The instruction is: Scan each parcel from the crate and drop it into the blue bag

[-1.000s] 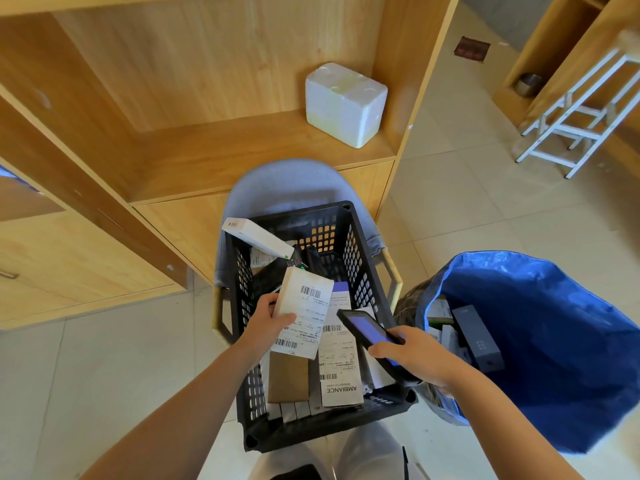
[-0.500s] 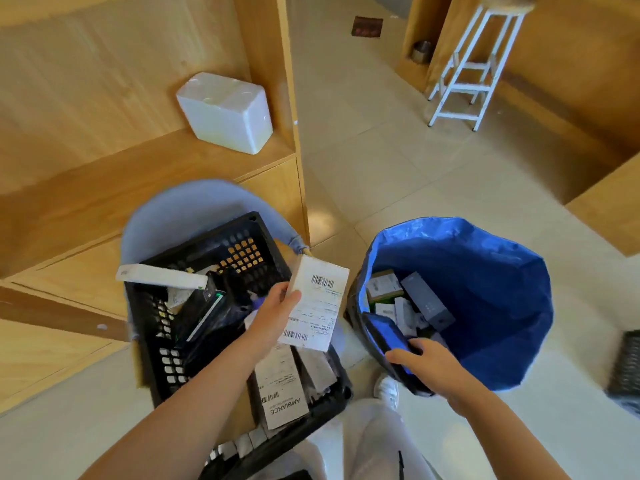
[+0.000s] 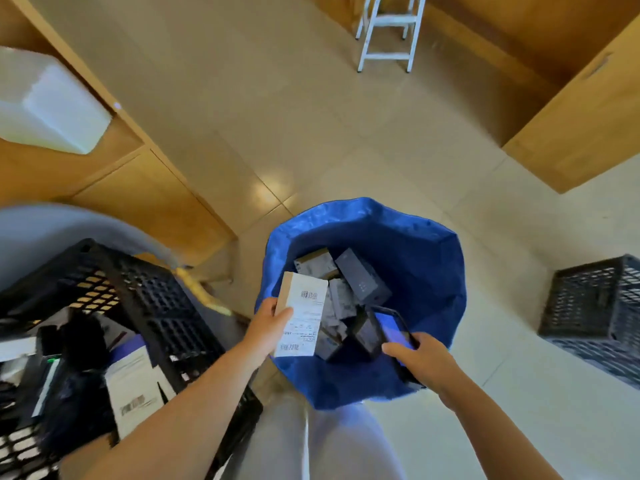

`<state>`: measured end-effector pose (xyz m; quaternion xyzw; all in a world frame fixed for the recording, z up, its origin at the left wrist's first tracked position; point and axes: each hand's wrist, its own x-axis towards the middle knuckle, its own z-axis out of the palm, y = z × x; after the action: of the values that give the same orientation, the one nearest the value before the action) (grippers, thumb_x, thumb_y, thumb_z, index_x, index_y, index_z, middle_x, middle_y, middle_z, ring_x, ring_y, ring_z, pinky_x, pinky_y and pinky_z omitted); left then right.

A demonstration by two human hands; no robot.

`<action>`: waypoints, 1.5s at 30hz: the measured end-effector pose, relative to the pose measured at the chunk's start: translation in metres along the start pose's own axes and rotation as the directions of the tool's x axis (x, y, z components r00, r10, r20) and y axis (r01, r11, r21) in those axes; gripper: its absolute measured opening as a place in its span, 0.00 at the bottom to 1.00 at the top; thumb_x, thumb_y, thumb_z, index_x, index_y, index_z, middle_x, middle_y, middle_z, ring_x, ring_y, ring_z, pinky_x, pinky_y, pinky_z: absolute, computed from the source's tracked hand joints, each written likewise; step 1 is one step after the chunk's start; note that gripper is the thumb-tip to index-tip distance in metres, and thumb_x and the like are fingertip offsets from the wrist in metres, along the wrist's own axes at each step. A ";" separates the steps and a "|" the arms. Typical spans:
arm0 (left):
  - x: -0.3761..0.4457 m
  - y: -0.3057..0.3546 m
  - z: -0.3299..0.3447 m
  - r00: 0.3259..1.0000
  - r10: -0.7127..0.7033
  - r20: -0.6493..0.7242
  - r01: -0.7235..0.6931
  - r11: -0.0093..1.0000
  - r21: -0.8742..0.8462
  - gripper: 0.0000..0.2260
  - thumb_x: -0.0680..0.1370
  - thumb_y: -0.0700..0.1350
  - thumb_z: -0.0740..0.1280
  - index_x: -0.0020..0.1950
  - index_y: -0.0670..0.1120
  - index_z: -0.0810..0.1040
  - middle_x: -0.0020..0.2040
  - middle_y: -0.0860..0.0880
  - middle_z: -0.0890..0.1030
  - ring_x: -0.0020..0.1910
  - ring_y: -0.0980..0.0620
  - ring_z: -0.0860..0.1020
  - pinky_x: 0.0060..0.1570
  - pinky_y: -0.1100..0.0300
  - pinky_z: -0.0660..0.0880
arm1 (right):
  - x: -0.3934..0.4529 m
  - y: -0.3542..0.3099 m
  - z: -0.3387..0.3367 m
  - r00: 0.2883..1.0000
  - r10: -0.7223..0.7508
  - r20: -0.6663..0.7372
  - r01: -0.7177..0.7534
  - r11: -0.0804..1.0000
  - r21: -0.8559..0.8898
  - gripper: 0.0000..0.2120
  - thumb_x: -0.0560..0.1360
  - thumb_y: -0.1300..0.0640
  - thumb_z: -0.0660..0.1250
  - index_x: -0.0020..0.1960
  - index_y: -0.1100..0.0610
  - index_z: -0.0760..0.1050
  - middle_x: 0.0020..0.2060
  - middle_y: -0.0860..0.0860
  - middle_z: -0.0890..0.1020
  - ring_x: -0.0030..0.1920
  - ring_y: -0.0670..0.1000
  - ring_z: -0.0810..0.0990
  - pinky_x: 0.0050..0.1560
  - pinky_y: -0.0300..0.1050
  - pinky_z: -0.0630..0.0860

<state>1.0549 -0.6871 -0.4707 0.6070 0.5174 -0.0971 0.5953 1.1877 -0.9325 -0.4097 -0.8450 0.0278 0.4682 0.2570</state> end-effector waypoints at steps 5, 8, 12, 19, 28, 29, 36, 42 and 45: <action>0.068 -0.025 0.034 0.997 -0.055 0.055 0.045 0.984 0.171 0.07 0.80 0.42 0.61 0.45 0.43 0.76 0.43 0.49 0.82 0.44 0.50 0.81 0.43 0.54 0.75 | 0.074 0.016 0.002 0.997 0.079 0.008 -0.079 0.995 0.061 0.21 0.71 0.42 0.74 0.54 0.57 0.76 0.44 0.52 0.82 0.42 0.51 0.80 0.40 0.43 0.74; 0.127 -0.046 0.051 0.994 -0.105 0.016 0.100 0.977 0.186 0.06 0.78 0.44 0.62 0.50 0.43 0.77 0.46 0.49 0.83 0.47 0.51 0.81 0.41 0.56 0.73 | 0.127 0.020 0.017 0.995 0.095 0.039 -0.098 0.990 0.103 0.20 0.71 0.41 0.73 0.53 0.55 0.76 0.45 0.52 0.82 0.44 0.52 0.82 0.42 0.45 0.77; 0.217 -0.082 0.075 0.987 -0.135 -0.085 0.149 0.970 0.194 0.07 0.79 0.45 0.63 0.52 0.43 0.76 0.49 0.47 0.83 0.48 0.48 0.81 0.38 0.57 0.74 | 0.196 0.017 0.046 0.993 0.093 0.074 -0.103 0.982 0.155 0.13 0.72 0.44 0.72 0.50 0.51 0.77 0.44 0.52 0.84 0.45 0.52 0.83 0.44 0.46 0.79; 0.361 -0.137 0.121 0.971 -0.184 -0.153 0.221 0.934 0.282 0.12 0.80 0.43 0.62 0.63 0.45 0.71 0.57 0.44 0.80 0.47 0.47 0.77 0.38 0.58 0.72 | 0.322 0.030 0.102 0.995 0.073 0.065 -0.085 0.976 0.199 0.10 0.72 0.46 0.73 0.46 0.51 0.76 0.44 0.49 0.82 0.44 0.49 0.80 0.38 0.42 0.74; 0.442 -0.178 0.155 0.987 -0.138 -0.085 0.161 0.878 0.452 0.13 0.80 0.45 0.62 0.64 0.47 0.73 0.59 0.44 0.79 0.51 0.45 0.79 0.44 0.54 0.77 | 0.395 0.043 0.138 0.996 0.071 0.062 -0.083 0.974 0.212 0.21 0.65 0.40 0.74 0.53 0.51 0.80 0.46 0.49 0.85 0.46 0.50 0.84 0.48 0.49 0.82; 0.442 -0.178 0.155 0.986 -0.146 -0.078 0.165 0.874 0.457 0.14 0.80 0.44 0.62 0.66 0.47 0.72 0.60 0.44 0.78 0.54 0.44 0.79 0.45 0.53 0.77 | 0.397 0.043 0.138 0.996 0.073 0.058 -0.083 0.973 0.214 0.22 0.64 0.39 0.73 0.53 0.50 0.80 0.46 0.49 0.85 0.47 0.51 0.84 0.50 0.51 0.83; 0.394 -0.150 0.133 0.996 -0.085 0.027 0.052 0.799 0.599 0.23 0.80 0.46 0.63 0.75 0.47 0.65 0.67 0.44 0.74 0.61 0.44 0.76 0.54 0.56 0.76 | 0.351 0.021 0.120 0.999 0.053 0.014 -0.054 0.984 0.168 0.14 0.71 0.45 0.74 0.50 0.52 0.76 0.45 0.49 0.82 0.45 0.49 0.81 0.43 0.44 0.78; 0.296 -0.088 0.088 0.994 0.051 0.096 -0.104 0.700 0.706 0.22 0.77 0.48 0.65 0.71 0.48 0.71 0.64 0.47 0.77 0.59 0.46 0.77 0.57 0.52 0.77 | 0.253 -0.013 0.085 1.000 0.008 0.000 -0.008 0.997 0.080 0.19 0.70 0.43 0.73 0.54 0.52 0.75 0.46 0.48 0.81 0.46 0.48 0.80 0.42 0.43 0.76; 0.234 -0.047 0.066 0.985 0.132 0.106 -0.168 0.675 0.718 0.23 0.78 0.46 0.64 0.73 0.46 0.69 0.67 0.45 0.75 0.65 0.46 0.74 0.64 0.52 0.72 | 0.202 -0.031 0.066 1.000 -0.017 0.000 0.017 0.999 0.030 0.27 0.68 0.39 0.73 0.59 0.55 0.75 0.48 0.49 0.81 0.47 0.49 0.80 0.40 0.42 0.75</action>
<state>1.1567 -0.6325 -0.6898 0.8305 0.3718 -0.2578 0.3249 1.2582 -0.8359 -0.5885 -0.8410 0.0276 0.4658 0.2738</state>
